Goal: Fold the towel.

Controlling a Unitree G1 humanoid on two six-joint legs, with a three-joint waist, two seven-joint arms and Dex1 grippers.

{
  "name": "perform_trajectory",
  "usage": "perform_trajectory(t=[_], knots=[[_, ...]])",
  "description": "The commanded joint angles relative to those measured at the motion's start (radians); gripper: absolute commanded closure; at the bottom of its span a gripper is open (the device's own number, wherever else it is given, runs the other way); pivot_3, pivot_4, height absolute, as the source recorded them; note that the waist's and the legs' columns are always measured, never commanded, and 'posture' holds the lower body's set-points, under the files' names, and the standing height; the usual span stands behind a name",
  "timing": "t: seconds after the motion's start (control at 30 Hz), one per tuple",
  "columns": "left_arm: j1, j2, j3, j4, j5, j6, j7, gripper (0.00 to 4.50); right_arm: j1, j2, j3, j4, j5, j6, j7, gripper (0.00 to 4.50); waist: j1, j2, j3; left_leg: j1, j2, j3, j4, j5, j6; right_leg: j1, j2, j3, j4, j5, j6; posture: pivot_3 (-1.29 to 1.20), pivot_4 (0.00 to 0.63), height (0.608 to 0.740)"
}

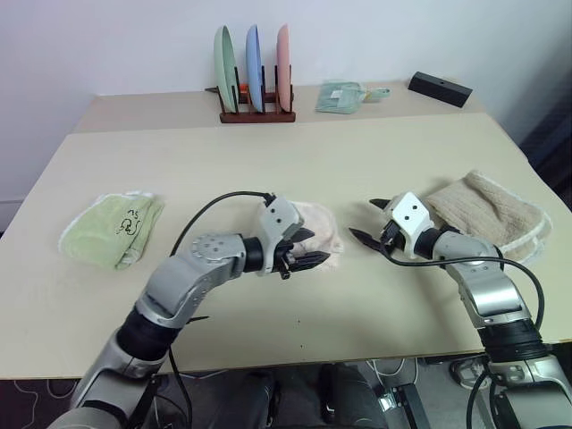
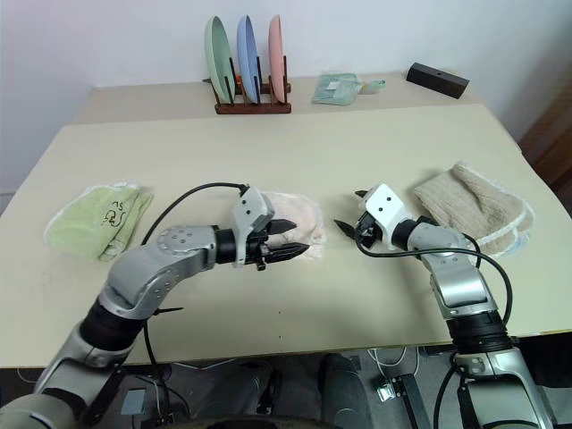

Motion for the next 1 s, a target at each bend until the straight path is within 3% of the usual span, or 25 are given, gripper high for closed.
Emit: perform_trajectory(t=[0.03, 0.1, 0.2, 0.23, 0.37, 0.47, 0.7, 1.0], knots=[[0.038, 0.041, 0.082, -0.077, -0.032, -0.008, -0.033, 2.04, -0.038, -0.064, -0.021, 0.04, -0.049, -0.014, -0.002, 1.67, 0.0, 0.0, 0.0, 0.0, 0.0, 0.0, 0.0, 0.0, 0.0, 0.0, 0.0, 0.0, 0.0, 0.0, 0.0, 0.0, 0.15, 0.74], [0.05, 0.041, 0.13, -0.087, -0.033, -0.038, -0.026, 2.76, -0.056, -0.083, -0.029, 0.067, -0.057, -0.036, -0.001, 2.63, 0.002, 0.0, 0.0, 0.0, 0.0, 0.0, 0.0, 0.0, 0.0, 0.0, 0.0, 0.0, 0.0, 0.0, 0.0, 0.0, 0.15, 0.74], [0.027, 0.016, 0.168, -0.033, 0.022, -0.077, 0.033, 4.41, -0.097, -0.068, -0.065, 0.047, -0.005, -0.014, 0.004, 4.3, 0.001, 0.0, 0.0, 0.0, 0.0, 0.0, 0.0, 0.0, 0.0, 0.0, 0.0, 0.0, 0.0, 0.0, 0.0, 0.0, 0.15, 0.74], [0.012, 0.006, 0.17, 0.002, 0.065, -0.101, 0.069, 4.49, -0.107, -0.054, -0.075, 0.02, 0.032, 0.013, 0.015, 4.45, 0.001, 0.0, 0.0, 0.0, 0.0, 0.0, 0.0, 0.0, 0.0, 0.0, 0.0, 0.0, 0.0, 0.0, 0.0, 0.0, 0.15, 0.74], [-0.031, -0.033, 0.184, 0.123, 0.141, -0.174, 0.126, 4.49, -0.149, 0.033, -0.101, -0.146, 0.244, 0.209, 0.052, 4.45, -0.002, 0.0, 0.0, 0.0, 0.0, 0.0, 0.0, 0.0, 0.0, 0.0, 0.0, 0.0, 0.0, 0.0, 0.0, 0.0, 0.15, 0.74], [-0.025, -0.053, 0.179, 0.163, 0.15, -0.204, 0.11, 4.49, -0.169, 0.089, -0.064, -0.234, 0.316, 0.326, 0.049, 4.45, 0.0, 0.0, 0.0, -0.001, 0.0, 0.0, -0.001, 0.0, 0.0, -0.001, 0.0, 0.0, 0.0, 0.0, 0.0, 0.0, 0.15, 0.74], [0.042, -0.082, 0.116, 0.264, 0.207, -0.259, 0.07, 4.49, -0.114, 0.185, 0.15, -0.143, 0.178, 0.362, -0.009, 4.45, 0.002, 0.0, 0.0, 0.0, 0.0, 0.0, 0.0, 0.0, 0.0, 0.0, 0.0, 0.0, 0.0, 0.0, 0.0, 0.0, 0.15, 0.74], [0.111, -0.14, 0.107, 0.34, 0.249, -0.326, 0.062, 4.49, -0.047, 0.194, 0.2, -0.008, 0.076, 0.257, -0.021, 4.45, 0.001, 0.0, -0.001, 0.003, 0.0, 0.0, 0.001, 0.0, 0.0, 0.003, 0.0, -0.001, 0.0, 0.0, 0.0, 0.0, 0.15, 0.74]])
